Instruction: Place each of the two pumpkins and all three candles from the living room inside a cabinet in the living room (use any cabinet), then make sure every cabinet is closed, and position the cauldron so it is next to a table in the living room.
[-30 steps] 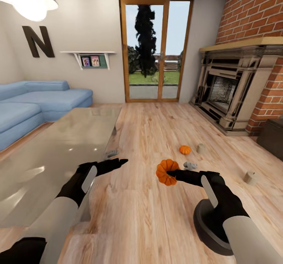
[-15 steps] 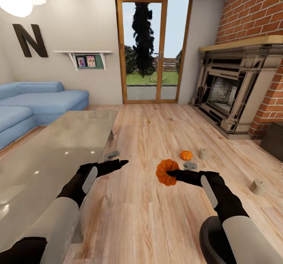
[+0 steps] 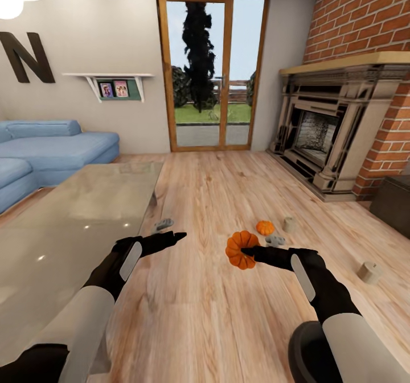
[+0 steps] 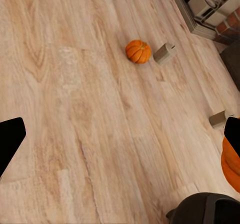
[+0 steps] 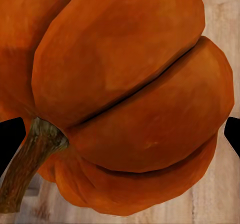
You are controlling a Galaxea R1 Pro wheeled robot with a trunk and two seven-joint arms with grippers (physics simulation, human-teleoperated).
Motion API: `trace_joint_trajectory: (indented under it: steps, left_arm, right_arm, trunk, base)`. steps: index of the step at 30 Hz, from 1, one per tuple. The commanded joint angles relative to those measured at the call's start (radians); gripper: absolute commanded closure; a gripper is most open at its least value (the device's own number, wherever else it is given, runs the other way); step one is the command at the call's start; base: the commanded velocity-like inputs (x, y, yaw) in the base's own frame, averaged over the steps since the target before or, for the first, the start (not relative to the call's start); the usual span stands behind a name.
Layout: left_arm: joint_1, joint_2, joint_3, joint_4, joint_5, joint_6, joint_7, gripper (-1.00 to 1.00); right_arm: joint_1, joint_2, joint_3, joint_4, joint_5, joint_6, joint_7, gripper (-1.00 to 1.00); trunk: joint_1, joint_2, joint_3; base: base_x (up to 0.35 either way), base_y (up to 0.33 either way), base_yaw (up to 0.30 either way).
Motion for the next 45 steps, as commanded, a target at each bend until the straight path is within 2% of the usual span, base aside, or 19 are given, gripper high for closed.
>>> trace_joint_trajectory:
  steps: [1,10,34,45]
  left_arm:
    - [0.000,0.000,0.000,-0.001,0.007,0.007,0.001,-1.00]
    - [0.000,-0.001,0.000,0.021,0.005,0.006,0.001,-1.00]
    - [0.000,-0.010,0.000,0.024,0.005,0.005,0.003,-1.00]
    - [0.000,-0.010,0.000,0.024,0.005,0.005,0.003,-1.00]
  right_arm:
    - [-0.001,0.000,-0.001,-0.001,-0.003,0.006,0.002,1.00]
    - [-0.001,0.000,-0.001,-0.001,-0.003,0.006,0.002,1.00]
    - [-0.001,0.000,-0.001,-0.001,-0.003,0.006,0.003,1.00]
    - [-0.001,0.000,-0.001,-0.001,-0.003,0.006,0.003,1.00]
  trunk:
    - [0.000,0.000,-0.001]
    - [0.000,0.000,-0.001]
    - [0.000,0.000,0.003]
    - [0.000,0.000,0.003]
  base:
    - [0.239,0.077,-0.002]
    - [0.270,0.128,-0.109]
    - [0.015,0.004,-0.092]
    - [0.180,0.000,-0.009]
